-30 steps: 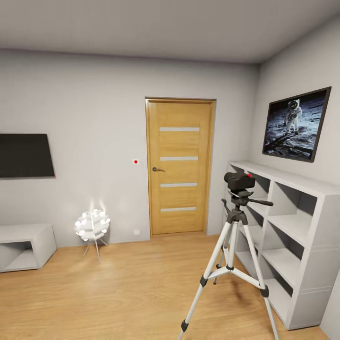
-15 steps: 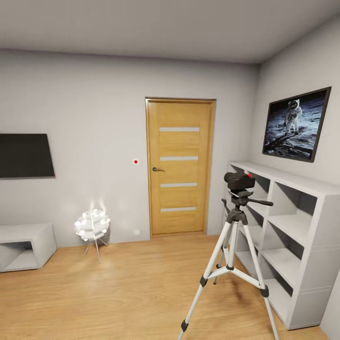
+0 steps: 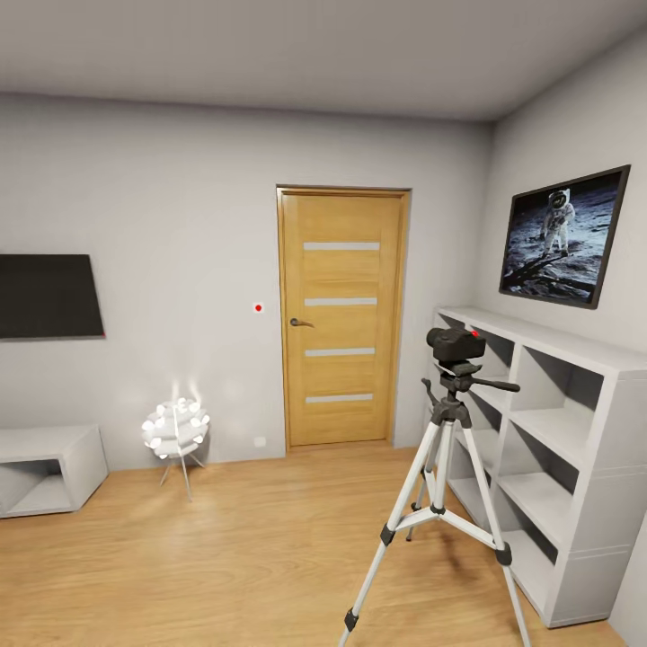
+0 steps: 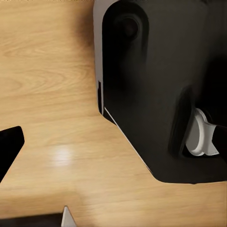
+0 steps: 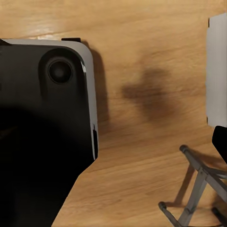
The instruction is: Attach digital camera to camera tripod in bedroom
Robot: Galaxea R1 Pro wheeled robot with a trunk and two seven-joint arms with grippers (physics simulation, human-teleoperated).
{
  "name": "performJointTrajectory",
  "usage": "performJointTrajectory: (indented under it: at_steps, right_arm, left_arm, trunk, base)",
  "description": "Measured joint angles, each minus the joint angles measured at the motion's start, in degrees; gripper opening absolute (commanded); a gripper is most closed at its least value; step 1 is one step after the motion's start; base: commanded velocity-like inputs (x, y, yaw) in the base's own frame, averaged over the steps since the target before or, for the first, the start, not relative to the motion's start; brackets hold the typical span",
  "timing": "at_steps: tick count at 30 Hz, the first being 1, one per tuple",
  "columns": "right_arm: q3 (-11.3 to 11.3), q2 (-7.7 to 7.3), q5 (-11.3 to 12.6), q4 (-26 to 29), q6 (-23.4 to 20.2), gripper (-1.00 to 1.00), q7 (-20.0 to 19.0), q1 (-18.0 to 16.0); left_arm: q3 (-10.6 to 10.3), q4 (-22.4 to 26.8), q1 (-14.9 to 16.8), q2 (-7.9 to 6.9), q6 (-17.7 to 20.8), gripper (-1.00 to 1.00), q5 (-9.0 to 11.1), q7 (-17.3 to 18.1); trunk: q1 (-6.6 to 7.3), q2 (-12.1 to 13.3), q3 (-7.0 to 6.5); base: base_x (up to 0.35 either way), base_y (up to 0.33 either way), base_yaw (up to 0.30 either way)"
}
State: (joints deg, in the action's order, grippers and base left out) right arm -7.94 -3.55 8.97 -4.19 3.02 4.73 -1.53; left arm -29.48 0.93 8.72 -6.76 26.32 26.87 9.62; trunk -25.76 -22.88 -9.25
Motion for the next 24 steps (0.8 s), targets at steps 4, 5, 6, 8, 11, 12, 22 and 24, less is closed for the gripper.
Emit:
performJointTrajectory:
  at_steps: [4,5,6,8,11,12,22,24]
  right_arm:
    - [0.0,0.00,0.1,0.1,1.5,1.00,0.0,0.0]
    - [0.0,0.00,0.1,0.1,2.1,1.00,0.0,0.0]
    - [0.0,0.00,0.1,0.1,2.8,1.00,0.0,0.0]
    - [-0.1,0.00,0.1,0.1,3.4,1.00,0.0,0.0]
    - [-0.1,0.00,0.1,0.1,5.1,1.00,0.0,0.0]
    - [-0.1,0.00,0.1,0.1,5.6,1.00,0.0,0.0]
    - [0.0,0.01,0.1,0.1,7.5,1.00,0.0,0.0]
    - [0.0,0.01,0.1,0.1,7.6,1.00,0.0,0.0]
  left_arm:
    - [0.0,0.1,0.0,0.02,-0.1,1.00,0.1,0.0]
    - [0.0,0.1,0.0,0.02,-0.1,1.00,0.1,0.0]
    - [0.0,0.1,0.0,0.04,-0.1,1.00,0.1,0.0]
    - [0.0,0.1,0.0,0.05,-0.2,1.00,0.1,0.0]
    - [0.0,0.1,0.0,0.17,-0.2,1.00,0.1,0.0]
    - [0.0,0.1,0.0,0.23,-0.2,1.00,0.1,0.0]
    - [-0.1,0.2,0.0,0.70,-0.1,1.00,0.0,0.1]
    - [-0.1,0.3,0.0,0.76,-0.2,1.00,0.0,0.1]
  trunk:
    - [0.00,0.0,0.00]
    - [0.00,0.0,0.00]
    - [0.00,0.0,0.00]
    - [0.00,0.0,0.00]
    - [0.00,0.0,0.00]
    - [0.00,0.0,0.00]
    - [0.00,0.0,0.00]
    - [0.00,0.0,0.00]
  base:
    - [0.000,0.000,0.000]
    - [0.000,0.000,0.000]
    - [0.000,0.000,0.000]
    - [0.000,0.000,0.000]
    - [0.000,0.000,0.000]
    - [0.000,0.000,0.000]
    - [0.000,0.000,0.000]
    - [0.000,0.000,0.000]
